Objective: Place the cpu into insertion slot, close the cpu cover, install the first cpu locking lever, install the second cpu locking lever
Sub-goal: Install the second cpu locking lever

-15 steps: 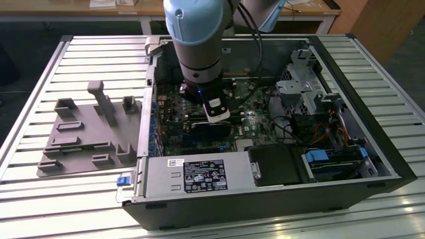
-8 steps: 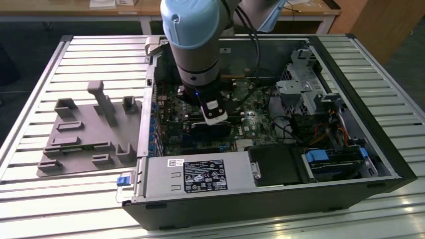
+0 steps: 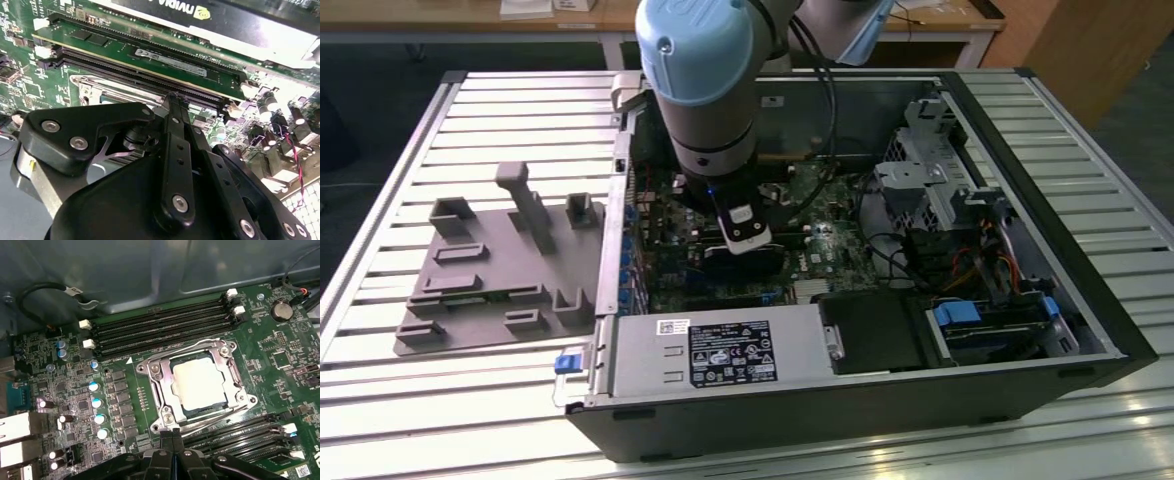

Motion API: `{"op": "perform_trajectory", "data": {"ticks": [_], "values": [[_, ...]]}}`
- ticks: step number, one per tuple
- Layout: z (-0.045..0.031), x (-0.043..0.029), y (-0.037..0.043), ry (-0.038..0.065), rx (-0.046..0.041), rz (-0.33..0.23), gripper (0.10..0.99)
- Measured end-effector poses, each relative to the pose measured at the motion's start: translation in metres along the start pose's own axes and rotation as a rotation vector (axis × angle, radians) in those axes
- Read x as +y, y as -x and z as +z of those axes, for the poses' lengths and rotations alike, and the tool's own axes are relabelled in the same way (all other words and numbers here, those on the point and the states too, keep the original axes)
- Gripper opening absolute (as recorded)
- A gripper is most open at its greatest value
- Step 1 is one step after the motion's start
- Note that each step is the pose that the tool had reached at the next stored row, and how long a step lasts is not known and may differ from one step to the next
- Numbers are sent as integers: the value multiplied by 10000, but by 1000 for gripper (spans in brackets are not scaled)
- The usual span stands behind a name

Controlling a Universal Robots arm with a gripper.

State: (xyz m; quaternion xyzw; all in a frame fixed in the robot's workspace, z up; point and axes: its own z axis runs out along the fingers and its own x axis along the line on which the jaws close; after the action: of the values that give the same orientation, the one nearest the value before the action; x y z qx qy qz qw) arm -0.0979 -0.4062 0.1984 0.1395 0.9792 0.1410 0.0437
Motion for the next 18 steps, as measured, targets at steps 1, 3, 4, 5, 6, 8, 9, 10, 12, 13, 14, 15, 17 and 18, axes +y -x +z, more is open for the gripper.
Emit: {"op": "perform_trajectory", "data": {"ticks": [1,3,4,5,6,8,9,10,12,13,14,15,17,18], "values": [[7,-3,-1,16,5,3,102],[19,-6,-1,65,19,9,102],[24,-8,-1,92,26,12,102],[28,-9,-2,120,33,16,102],[32,-10,-2,146,40,20,102],[39,-12,-4,196,54,26,102],[42,-13,-4,224,62,29,102],[46,-14,-4,249,68,33,102],[53,-16,-6,288,78,38,102],[54,-17,-6,296,81,39,102],[54,-16,-6,296,82,39,102],[55,-17,-7,298,83,39,102],[57,-17,-10,302,82,39,102],[58,-15,-11,304,82,40,102]]}}
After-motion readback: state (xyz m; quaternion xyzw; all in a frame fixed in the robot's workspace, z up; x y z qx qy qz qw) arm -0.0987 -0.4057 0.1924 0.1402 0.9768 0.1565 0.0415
